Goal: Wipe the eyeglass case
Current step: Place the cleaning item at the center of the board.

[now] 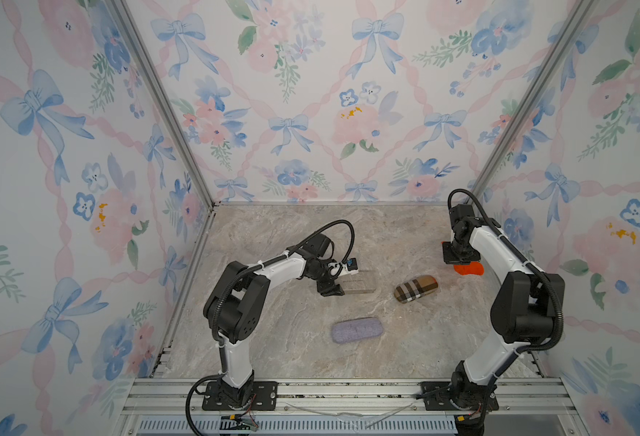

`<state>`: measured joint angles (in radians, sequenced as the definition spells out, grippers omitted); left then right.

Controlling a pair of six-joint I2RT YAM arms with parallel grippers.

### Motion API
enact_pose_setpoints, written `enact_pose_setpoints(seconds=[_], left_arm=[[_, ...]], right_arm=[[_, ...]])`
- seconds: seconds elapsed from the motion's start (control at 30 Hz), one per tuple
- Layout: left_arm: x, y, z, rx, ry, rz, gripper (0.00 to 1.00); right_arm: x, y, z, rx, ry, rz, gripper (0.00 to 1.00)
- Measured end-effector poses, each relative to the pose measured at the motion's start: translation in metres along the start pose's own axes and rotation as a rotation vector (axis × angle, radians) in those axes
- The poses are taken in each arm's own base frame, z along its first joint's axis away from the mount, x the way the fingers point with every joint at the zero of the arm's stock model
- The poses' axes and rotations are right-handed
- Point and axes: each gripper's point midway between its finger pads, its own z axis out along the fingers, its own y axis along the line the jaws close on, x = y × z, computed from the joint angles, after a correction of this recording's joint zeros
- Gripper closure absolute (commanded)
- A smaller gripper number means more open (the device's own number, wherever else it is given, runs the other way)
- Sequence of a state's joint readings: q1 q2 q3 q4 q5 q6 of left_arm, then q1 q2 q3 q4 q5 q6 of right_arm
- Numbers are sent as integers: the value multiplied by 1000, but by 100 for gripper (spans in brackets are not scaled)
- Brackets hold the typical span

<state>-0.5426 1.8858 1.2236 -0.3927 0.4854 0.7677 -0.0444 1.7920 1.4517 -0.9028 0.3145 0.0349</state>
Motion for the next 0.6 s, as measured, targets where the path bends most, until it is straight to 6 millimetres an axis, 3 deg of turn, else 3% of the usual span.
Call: enact_pose_setpoints(seconds=[0.23, 0.4, 0.53, 0.6], left_arm=[[11, 6, 14, -1, 42, -6, 65], [9, 11, 18, -9, 35, 3, 60], [7, 13, 20, -13, 30, 9, 47], [7, 13, 20, -13, 30, 9, 45]], right_arm=[[9, 16, 49, 2, 126, -38, 100], [11, 16, 59, 3, 147, -32, 100], [9, 15, 61, 3, 139, -18, 85], [9, 16, 63, -2, 139, -9, 76]])
